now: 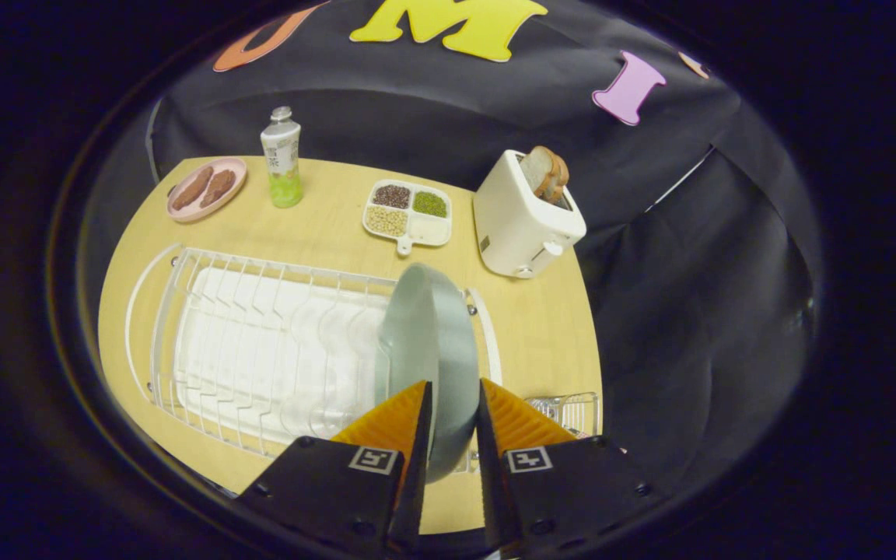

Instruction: Take the plate from the dish rack, then take the spoon from the basket and place it into the plate.

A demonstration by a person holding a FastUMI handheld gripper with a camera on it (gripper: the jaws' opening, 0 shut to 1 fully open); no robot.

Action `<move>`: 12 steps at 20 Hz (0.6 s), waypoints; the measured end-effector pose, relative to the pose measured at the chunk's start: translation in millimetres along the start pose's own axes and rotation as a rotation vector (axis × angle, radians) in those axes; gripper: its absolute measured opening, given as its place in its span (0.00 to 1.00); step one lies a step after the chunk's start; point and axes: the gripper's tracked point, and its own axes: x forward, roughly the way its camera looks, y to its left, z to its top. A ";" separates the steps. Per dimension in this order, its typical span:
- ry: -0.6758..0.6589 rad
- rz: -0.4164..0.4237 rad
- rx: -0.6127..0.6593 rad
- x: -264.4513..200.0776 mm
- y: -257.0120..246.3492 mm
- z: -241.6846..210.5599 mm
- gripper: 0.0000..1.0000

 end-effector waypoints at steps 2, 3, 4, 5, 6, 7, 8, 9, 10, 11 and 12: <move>-0.012 -0.032 0.004 0.3 -2.5 4.4 0.32; -0.024 -0.062 0.017 1.9 -6.5 7.5 0.32; -0.021 -0.081 0.019 2.2 -8.3 5.4 0.31; -0.022 -0.111 0.015 1.6 -13.1 4.4 0.26; -0.033 -0.145 0.017 1.5 -19.8 5.6 0.23; -0.034 -0.146 0.037 -0.8 -19.0 5.1 0.18; -0.044 -0.155 0.051 -3.9 -19.7 5.2 0.17; -0.066 -0.173 0.060 -8.1 -22.1 7.7 0.15; -0.102 -0.203 0.064 -12.9 -27.9 12.3 0.15; -0.140 -0.250 0.074 -21.1 -36.8 17.6 0.15; -0.176 -0.286 0.080 -27.7 -42.6 20.7 0.15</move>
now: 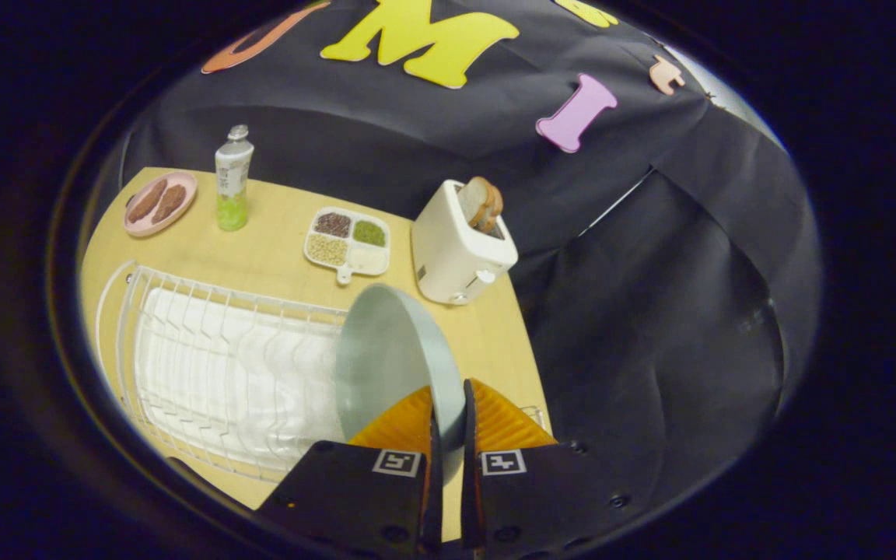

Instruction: Take the plate from the dish rack, then take the spoon from the basket and place it into the plate.

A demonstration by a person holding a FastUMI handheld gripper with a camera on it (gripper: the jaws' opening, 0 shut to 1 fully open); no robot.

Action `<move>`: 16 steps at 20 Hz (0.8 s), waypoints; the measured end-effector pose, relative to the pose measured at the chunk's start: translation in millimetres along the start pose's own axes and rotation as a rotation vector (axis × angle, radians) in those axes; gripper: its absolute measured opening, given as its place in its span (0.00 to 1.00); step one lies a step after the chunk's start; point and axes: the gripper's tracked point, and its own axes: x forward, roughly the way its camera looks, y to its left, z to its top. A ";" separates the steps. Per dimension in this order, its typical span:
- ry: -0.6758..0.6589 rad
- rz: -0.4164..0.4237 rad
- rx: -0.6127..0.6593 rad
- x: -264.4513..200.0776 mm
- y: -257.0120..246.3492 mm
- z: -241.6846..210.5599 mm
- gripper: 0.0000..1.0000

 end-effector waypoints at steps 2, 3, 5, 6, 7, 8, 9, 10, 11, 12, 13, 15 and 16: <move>-0.078 -0.060 0.028 -13.4 -15.0 12.5 0.14; -0.114 -0.084 0.050 -21.7 -21.9 17.7 0.14; -0.184 -0.110 0.087 -39.8 -34.7 25.4 0.14; -0.206 -0.107 0.100 -46.1 -39.2 22.4 0.14; -0.217 -0.096 0.109 -55.1 -42.5 19.5 0.14; -0.224 -0.080 0.118 -62.3 -44.0 14.7 0.14; -0.231 -0.045 0.132 -70.6 -44.0 8.3 0.14; -0.231 -0.002 0.150 -77.1 -42.6 0.9 0.14; -0.243 0.055 0.181 -84.4 -39.7 -6.8 0.14; -0.253 0.117 0.211 -88.0 -36.2 -14.2 0.14; -0.257 0.194 0.243 -94.5 -30.1 -26.3 0.14; -0.247 0.305 0.287 -97.2 -22.0 -58.5 0.14; -0.247 0.353 0.296 -98.1 -17.5 -74.3 0.14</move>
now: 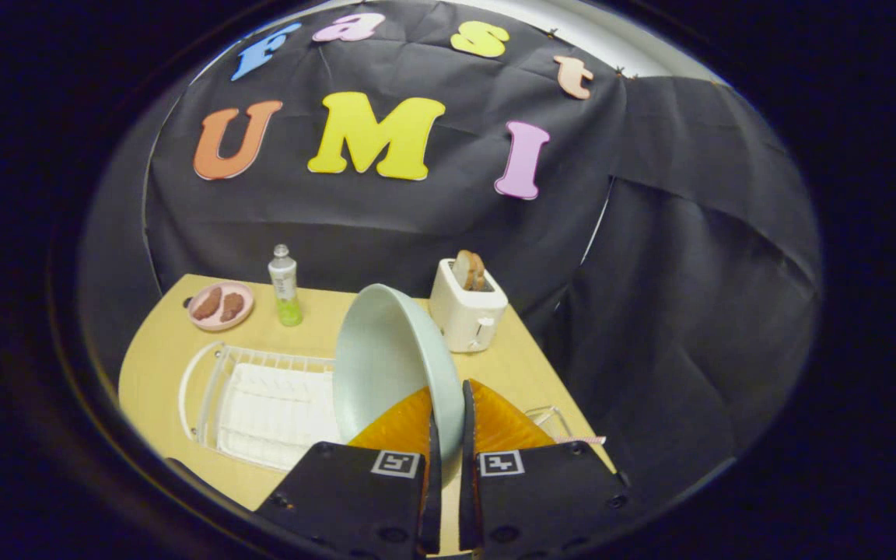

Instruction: Take the plate from the dish rack, then take the spoon from the basket and place it into the plate.

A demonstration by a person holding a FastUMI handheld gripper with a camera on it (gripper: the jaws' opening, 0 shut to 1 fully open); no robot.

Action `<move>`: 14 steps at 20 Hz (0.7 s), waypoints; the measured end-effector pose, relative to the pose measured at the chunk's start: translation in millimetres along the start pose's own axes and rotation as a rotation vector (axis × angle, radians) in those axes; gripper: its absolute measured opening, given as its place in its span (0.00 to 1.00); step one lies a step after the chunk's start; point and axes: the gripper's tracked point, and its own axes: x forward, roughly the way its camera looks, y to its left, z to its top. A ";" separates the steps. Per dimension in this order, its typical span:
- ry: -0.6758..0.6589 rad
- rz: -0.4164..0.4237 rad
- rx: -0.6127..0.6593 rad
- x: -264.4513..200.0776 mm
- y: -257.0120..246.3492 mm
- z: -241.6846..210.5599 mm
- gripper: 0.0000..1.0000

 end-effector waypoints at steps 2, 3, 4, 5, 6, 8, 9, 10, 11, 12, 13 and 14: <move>0.028 0.105 -0.040 -11.3 3.5 -35.9 0.14; 0.031 0.168 -0.026 -16.9 8.6 -54.3 0.14; 0.051 0.224 -0.006 -18.4 13.2 -75.4 0.14; 0.084 0.271 0.004 -19.7 15.6 -99.1 0.14; 0.119 0.303 0.011 -19.4 13.4 -122.3 0.14; 0.148 0.324 0.019 -12.0 9.1 -154.2 0.14; 0.156 0.322 0.025 -7.8 5.6 -167.7 0.14; 0.167 0.325 0.034 -5.6 3.1 -181.2 0.14; 0.181 0.338 0.049 -3.4 2.4 -192.5 0.14; 0.204 0.357 0.068 -1.6 2.3 -205.0 0.14; 0.229 0.381 0.079 1.4 2.9 -215.0 0.14; 0.247 0.396 0.089 5.9 1.8 -224.3 0.14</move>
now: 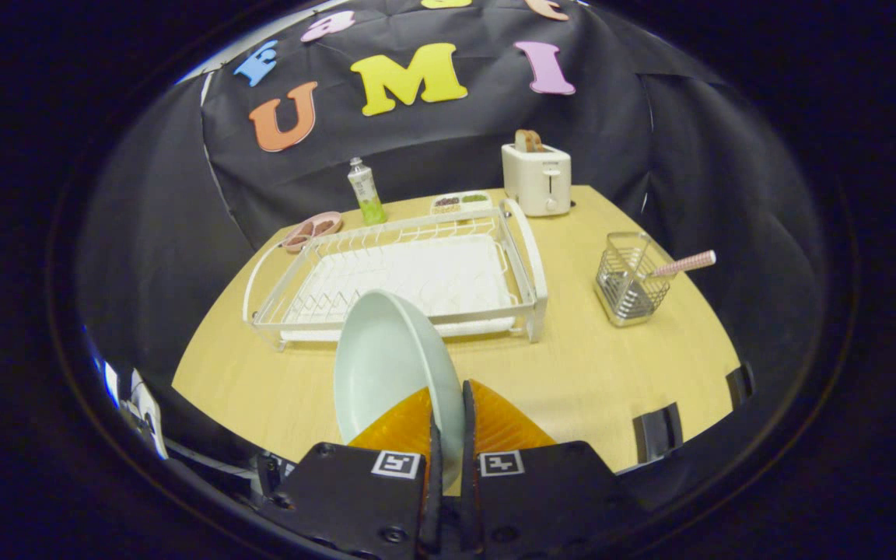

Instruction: Take the plate from the dish rack, then take the spoon from the basket and place it into the plate.

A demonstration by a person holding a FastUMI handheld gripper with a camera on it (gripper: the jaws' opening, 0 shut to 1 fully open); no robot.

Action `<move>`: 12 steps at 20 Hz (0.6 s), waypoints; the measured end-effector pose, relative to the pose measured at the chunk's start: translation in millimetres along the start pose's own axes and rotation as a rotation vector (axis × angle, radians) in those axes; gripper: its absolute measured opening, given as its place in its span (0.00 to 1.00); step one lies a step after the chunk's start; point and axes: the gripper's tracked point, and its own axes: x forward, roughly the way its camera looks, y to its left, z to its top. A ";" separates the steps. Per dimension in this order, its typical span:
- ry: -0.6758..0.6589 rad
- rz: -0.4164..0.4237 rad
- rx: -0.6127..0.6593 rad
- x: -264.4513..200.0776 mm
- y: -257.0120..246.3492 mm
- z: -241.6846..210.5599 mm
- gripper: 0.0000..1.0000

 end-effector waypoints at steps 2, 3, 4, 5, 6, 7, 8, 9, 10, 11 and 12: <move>0.012 0.024 0.044 12.2 -10.0 -6.6 0.15; 0.023 0.042 0.067 17.0 -14.2 -10.2 0.15; 0.033 0.057 0.087 22.9 -18.5 -15.0 0.15; 0.034 0.071 0.092 28.0 -22.4 -16.3 0.16; 0.036 0.075 0.078 34.7 -25.5 -19.7 0.16; 0.034 0.072 0.063 38.9 -30.5 -23.2 0.19; 0.023 0.068 0.046 41.8 -34.2 -25.1 0.19; 0.007 0.060 0.019 46.0 -36.2 -26.0 0.23; -0.006 0.048 -0.013 52.2 -39.5 -29.9 0.25; -0.007 0.037 -0.035 60.7 -41.7 -33.7 0.30; 0.001 0.042 -0.032 67.6 -42.7 -37.7 0.33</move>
